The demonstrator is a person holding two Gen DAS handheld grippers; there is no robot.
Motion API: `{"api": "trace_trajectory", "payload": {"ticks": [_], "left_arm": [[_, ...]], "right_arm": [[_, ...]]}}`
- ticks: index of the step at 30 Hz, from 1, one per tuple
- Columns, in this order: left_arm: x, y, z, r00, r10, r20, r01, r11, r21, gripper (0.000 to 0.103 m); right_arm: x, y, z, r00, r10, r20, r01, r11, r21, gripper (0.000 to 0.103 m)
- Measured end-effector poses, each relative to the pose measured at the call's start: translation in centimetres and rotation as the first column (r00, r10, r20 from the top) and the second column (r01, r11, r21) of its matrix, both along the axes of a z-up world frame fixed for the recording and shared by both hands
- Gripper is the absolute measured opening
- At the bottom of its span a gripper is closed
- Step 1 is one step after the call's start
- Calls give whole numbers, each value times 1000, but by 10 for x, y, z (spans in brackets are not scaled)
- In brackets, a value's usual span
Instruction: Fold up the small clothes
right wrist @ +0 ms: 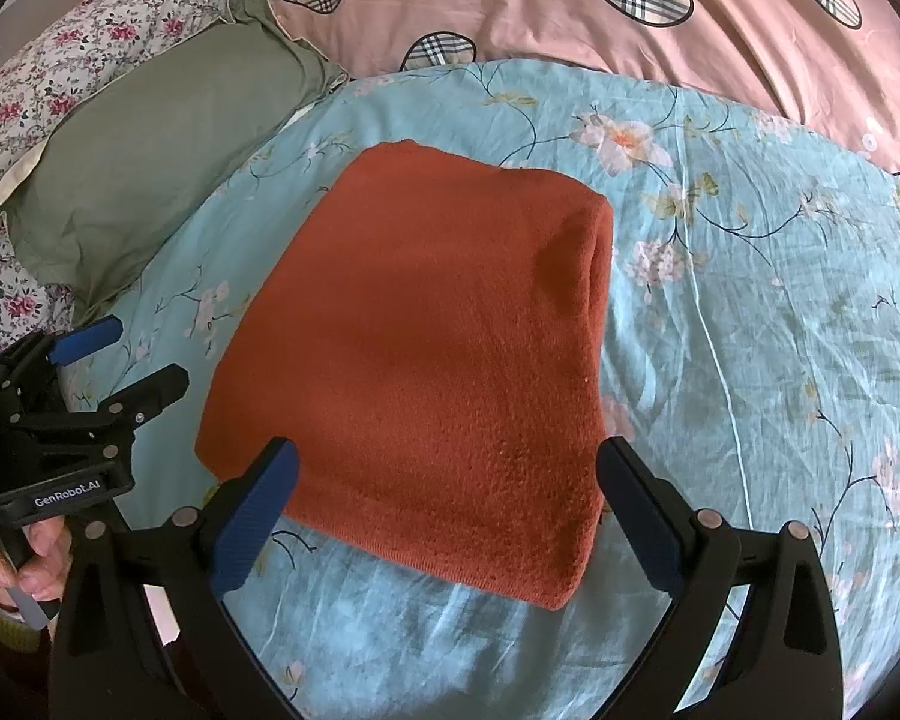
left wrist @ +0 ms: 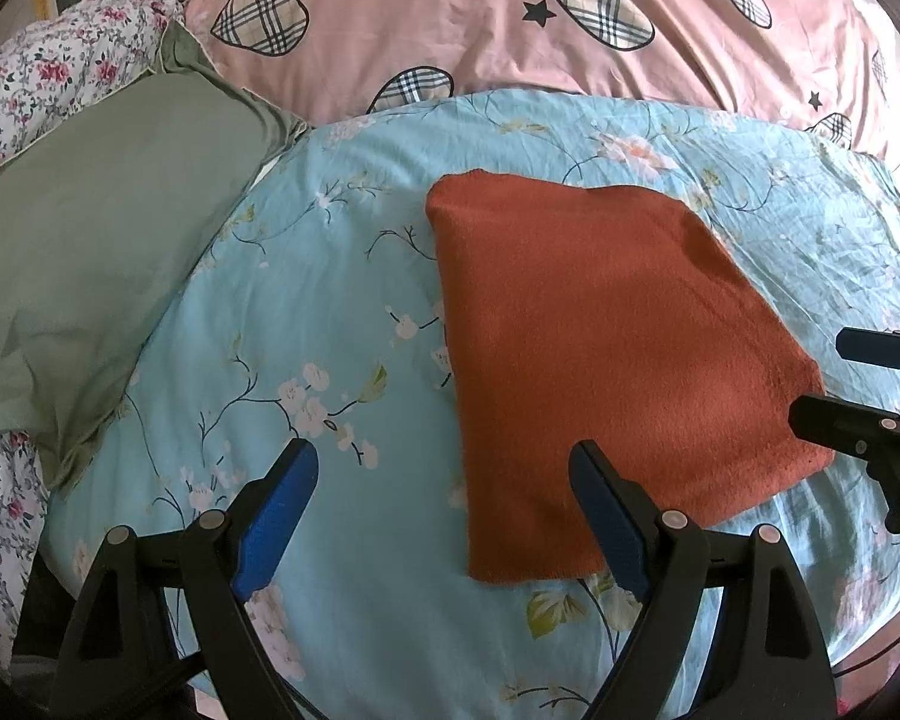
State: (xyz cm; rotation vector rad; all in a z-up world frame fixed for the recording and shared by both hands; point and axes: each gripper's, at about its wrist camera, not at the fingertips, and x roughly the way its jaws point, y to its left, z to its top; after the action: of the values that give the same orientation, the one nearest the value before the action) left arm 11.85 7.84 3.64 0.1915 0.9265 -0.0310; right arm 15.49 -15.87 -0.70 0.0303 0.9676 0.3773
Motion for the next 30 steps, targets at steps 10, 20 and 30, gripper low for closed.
{"api": "trace_trajectory", "payload": {"ticks": [10, 20, 30], "left_arm": [[2, -1, -1, 1000, -1, -1, 1, 1000, 3, 86], [9, 1, 0, 1000, -6, 4, 6, 1000, 2, 86], [15, 2, 4, 1000, -3, 8, 3, 1000, 1, 86]], "right_arm": [[4, -1, 0, 1000, 4, 2, -4, 1000, -3, 99], [11, -4, 0, 1000, 11, 9, -11, 1000, -5, 99], [16, -3, 4, 1000, 15, 15, -15, 1000, -8, 99]]}}
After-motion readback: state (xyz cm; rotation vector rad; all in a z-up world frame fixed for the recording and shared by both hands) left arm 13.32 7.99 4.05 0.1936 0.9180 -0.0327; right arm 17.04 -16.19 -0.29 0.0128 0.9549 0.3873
